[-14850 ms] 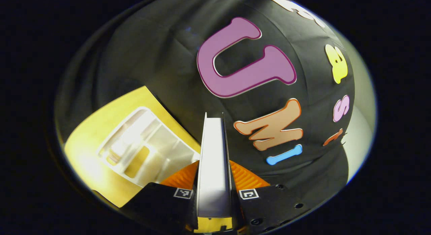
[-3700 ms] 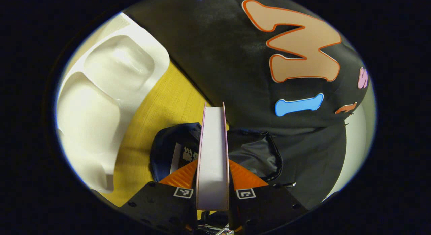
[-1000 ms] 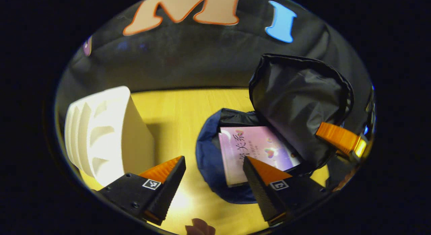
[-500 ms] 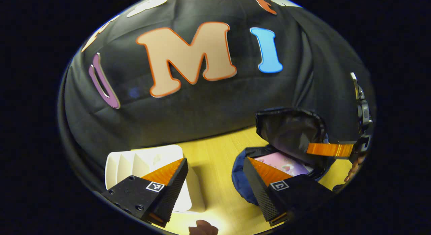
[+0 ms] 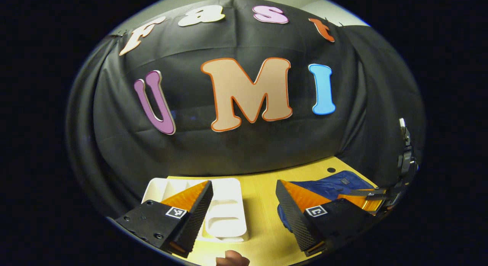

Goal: Open the schoolbag, grab two books from the bookshelf and put them into the schoolbag.

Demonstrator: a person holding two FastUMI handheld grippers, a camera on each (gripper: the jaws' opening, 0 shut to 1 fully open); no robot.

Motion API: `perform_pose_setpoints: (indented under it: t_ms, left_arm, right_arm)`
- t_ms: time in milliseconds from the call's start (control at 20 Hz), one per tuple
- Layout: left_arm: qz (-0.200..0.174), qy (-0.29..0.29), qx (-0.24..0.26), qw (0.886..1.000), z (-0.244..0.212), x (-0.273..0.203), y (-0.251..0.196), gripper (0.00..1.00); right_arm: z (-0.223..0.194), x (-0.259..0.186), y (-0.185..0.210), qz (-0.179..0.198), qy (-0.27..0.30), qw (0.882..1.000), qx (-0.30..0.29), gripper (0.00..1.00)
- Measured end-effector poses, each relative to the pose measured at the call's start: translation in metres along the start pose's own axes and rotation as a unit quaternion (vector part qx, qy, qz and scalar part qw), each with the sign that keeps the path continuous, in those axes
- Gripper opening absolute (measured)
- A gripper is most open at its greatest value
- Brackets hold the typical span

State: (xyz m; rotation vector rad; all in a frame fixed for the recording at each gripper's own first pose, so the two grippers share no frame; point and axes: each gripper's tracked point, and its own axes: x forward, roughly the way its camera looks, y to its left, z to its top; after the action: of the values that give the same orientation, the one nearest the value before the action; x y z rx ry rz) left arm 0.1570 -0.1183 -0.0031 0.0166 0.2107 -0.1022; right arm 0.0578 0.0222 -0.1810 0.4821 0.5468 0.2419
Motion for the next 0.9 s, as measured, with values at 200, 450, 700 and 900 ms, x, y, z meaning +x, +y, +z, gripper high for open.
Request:
perform_pose_setpoints:
  t_ms: [200, 450, 700, 900]
  left_arm:
    - [-0.011, 0.008, -0.03, 0.999, -0.006, 0.0, 0.016, 0.99]
    - [0.006, -0.017, -0.044, 0.999, 0.006, -0.006, 0.025, 0.98]
    - [0.025, -0.015, -0.048, 0.998, -0.005, -0.022, 0.028, 0.97]
    - [0.031, -0.018, -0.057, 0.998, -0.005, -0.039, 0.033, 0.98]
  right_arm:
    - [0.0, -0.027, 0.024, -0.013, -0.019, 0.999, -0.038, 0.99]
    - [0.019, -0.06, 0.057, -0.01, -0.053, 0.996, -0.07, 1.0]
    - [0.06, -0.096, 0.082, -0.012, -0.122, 0.987, -0.1, 1.0]
    - [0.075, -0.114, 0.091, -0.017, -0.149, 0.981, -0.121, 0.99]
